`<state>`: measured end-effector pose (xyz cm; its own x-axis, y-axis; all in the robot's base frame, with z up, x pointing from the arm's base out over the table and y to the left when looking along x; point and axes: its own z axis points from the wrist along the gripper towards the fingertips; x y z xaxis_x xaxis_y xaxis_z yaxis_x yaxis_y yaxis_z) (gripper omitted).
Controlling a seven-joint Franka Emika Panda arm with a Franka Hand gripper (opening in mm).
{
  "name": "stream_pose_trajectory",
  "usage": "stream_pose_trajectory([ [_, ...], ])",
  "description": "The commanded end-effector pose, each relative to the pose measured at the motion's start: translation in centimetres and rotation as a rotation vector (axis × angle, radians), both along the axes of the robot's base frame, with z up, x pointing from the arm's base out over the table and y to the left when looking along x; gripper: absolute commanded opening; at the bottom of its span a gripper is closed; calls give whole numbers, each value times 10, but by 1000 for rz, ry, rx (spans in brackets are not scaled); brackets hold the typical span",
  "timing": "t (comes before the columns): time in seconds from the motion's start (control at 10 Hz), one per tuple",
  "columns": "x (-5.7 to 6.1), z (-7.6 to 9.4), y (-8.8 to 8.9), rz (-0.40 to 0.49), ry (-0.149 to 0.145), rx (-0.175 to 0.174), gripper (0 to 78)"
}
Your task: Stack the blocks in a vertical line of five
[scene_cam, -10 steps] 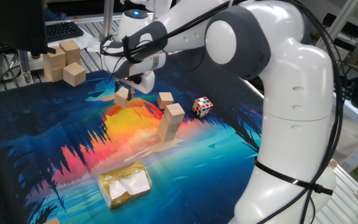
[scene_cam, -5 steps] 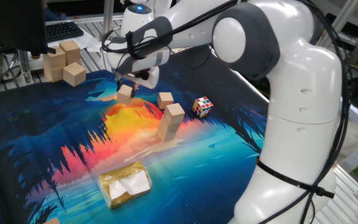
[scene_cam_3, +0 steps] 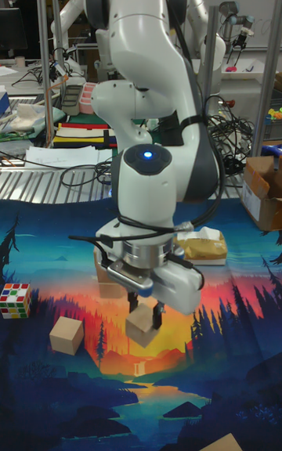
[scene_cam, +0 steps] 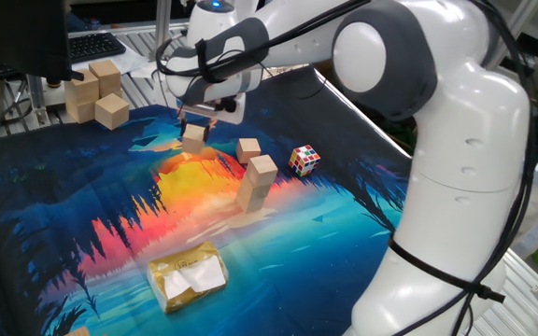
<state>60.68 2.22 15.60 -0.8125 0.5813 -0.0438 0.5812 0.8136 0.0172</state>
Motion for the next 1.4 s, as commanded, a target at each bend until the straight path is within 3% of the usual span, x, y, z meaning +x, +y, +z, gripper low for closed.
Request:
stream_pose_trajectory([
  [0.1, -44, 65, -22, 643, 24, -63, 13],
  [0.6, -55, 74, -33, 721, 24, -69, 13],
  [1.4, -67, 83, -42, 708, 24, -72, 13],
])
